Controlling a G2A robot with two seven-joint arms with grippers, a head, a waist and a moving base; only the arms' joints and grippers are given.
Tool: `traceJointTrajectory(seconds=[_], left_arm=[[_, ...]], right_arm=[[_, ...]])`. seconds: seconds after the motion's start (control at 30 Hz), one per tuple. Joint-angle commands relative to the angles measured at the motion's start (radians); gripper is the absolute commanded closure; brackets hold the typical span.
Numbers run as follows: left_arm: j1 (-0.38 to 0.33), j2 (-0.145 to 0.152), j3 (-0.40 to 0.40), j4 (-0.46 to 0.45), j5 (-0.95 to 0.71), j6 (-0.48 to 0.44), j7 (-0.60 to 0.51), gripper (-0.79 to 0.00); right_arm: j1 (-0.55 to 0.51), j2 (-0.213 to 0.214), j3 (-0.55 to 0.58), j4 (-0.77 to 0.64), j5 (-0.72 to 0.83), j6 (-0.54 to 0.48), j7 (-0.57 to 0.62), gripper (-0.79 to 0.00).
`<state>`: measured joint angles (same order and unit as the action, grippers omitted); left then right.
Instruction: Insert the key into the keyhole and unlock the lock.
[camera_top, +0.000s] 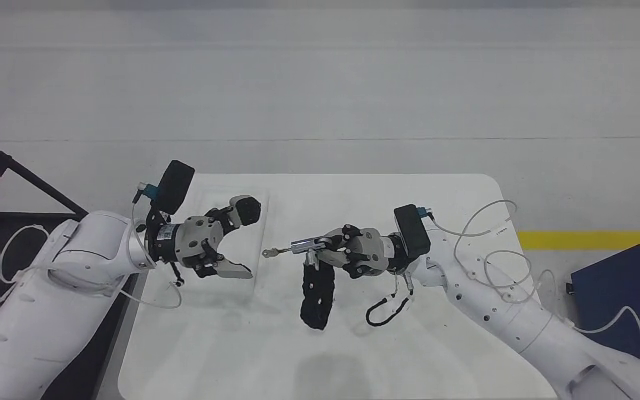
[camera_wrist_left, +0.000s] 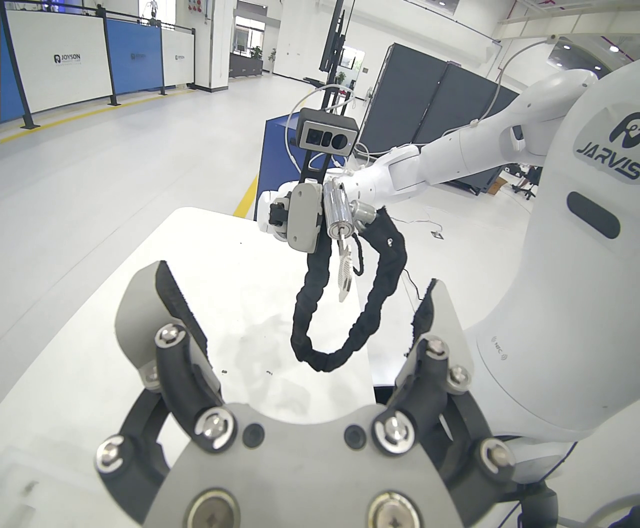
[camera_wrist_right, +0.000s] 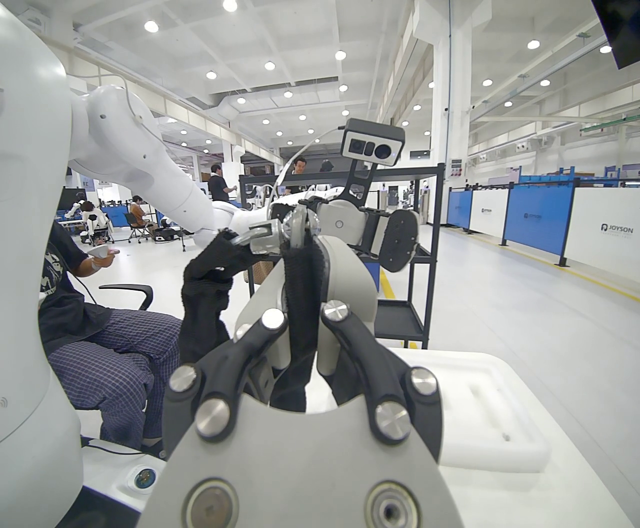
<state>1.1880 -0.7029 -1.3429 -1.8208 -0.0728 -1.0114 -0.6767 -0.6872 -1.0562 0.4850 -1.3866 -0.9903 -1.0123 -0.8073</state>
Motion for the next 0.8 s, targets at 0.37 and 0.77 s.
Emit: traceJointTrajectory(seconds=[0.37, 0.77], left_arm=[[0.052, -0.015, -0.026, -0.076, 0.192, -0.001, 0.119, -0.785], [0.058, -0.023, -0.011, -0.081, 0.281, -0.001, 0.182, -0.785]], right_arm=[[0.0, 0.0, 0.0, 0.0, 0.0, 0.0, 0.0, 0.0], [0.0, 0.0, 0.0, 0.0, 0.0, 0.0, 0.0, 0.0]])
